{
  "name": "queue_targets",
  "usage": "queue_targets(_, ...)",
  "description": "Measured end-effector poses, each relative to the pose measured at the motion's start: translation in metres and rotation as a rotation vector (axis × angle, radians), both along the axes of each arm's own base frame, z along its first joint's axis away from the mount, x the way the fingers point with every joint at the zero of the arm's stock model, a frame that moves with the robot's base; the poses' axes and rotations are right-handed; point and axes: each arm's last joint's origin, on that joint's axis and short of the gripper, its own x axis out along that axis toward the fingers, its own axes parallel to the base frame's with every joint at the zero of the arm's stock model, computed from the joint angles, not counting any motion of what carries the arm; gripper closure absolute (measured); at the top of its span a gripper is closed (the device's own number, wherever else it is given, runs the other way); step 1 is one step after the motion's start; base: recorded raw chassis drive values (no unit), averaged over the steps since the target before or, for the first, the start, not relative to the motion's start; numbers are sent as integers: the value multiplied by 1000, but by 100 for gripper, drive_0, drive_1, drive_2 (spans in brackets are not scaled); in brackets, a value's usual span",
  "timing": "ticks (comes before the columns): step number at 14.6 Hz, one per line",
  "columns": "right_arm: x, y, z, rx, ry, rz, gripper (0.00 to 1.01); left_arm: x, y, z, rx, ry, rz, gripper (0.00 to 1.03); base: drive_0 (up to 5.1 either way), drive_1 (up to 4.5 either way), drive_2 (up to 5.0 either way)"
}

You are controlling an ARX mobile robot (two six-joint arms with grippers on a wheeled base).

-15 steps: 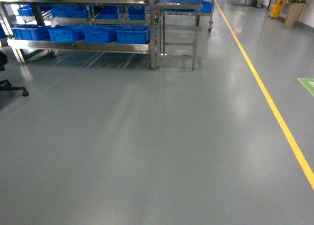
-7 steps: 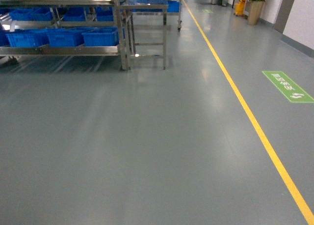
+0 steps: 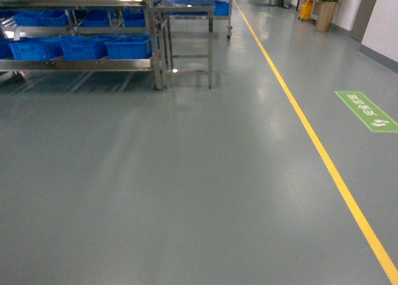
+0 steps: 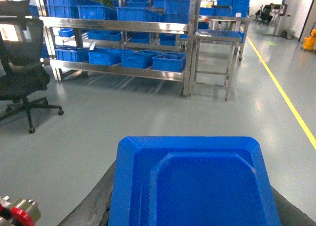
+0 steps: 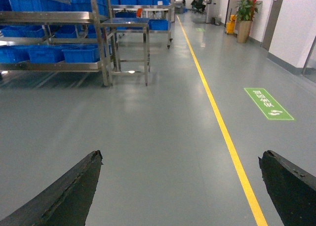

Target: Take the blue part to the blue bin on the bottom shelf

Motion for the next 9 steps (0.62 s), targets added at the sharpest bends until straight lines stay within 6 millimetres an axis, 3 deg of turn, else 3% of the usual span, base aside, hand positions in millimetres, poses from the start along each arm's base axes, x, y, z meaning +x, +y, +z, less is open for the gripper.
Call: queue_targets(9, 0, 0, 0, 0, 0, 0, 3, 0, 0, 0, -2, -3, 3, 60, 2, 425, -421)
